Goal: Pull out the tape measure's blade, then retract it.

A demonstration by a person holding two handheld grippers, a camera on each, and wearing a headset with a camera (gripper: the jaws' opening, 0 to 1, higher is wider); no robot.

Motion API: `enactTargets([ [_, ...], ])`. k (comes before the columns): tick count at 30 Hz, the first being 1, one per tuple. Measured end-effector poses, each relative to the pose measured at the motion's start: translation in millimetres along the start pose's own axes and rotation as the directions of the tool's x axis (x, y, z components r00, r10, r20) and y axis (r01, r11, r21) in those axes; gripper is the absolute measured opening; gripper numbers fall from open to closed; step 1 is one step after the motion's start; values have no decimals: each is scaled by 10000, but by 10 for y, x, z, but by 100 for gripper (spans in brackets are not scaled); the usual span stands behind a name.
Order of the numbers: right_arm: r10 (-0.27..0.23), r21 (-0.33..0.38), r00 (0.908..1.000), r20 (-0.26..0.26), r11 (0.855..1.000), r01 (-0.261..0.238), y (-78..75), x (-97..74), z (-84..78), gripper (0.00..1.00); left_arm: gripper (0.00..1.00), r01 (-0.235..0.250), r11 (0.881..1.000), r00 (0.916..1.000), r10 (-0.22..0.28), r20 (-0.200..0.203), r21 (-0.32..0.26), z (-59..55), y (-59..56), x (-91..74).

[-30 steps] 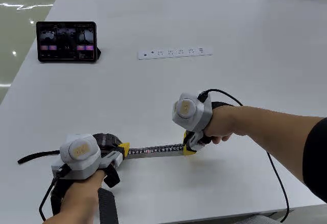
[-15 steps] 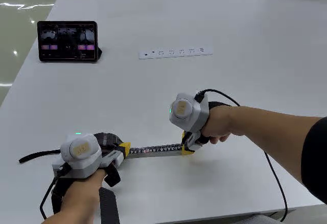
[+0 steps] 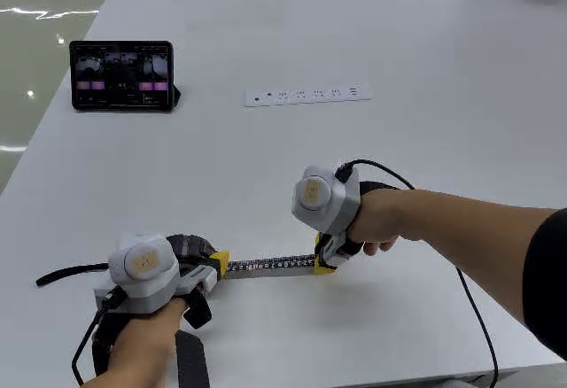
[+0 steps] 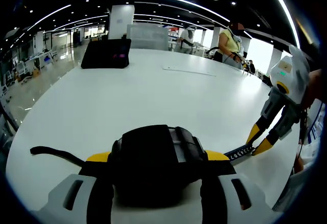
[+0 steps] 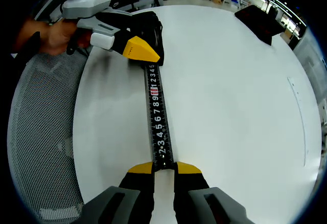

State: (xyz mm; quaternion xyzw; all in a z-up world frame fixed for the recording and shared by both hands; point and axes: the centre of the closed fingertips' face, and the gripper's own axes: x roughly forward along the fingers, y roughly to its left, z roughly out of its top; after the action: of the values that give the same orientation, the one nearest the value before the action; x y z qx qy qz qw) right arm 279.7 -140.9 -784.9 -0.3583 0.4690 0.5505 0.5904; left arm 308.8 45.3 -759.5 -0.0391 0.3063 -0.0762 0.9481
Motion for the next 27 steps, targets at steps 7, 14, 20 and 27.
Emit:
enactTargets([
  [7,16,-58,10000,22,10000,-16,7,9,21,10,65,41,10000,10000,-41,-38,-7,1,0,3],
  [14,10,27,10000,11,10000,-10,29,14,42,10,65,105,9999,9999,-105,-76,-24,-1,-4,3],
  [20,-29,89,10000,46,10000,29,27,22,65,10,65,119,9999,9999,-119,-118,-63,-3,-3,8],
  [27,-47,140,9999,100,9999,45,28,34,94,10,65,121,9999,9998,-122,-126,-74,1,-7,3],
])
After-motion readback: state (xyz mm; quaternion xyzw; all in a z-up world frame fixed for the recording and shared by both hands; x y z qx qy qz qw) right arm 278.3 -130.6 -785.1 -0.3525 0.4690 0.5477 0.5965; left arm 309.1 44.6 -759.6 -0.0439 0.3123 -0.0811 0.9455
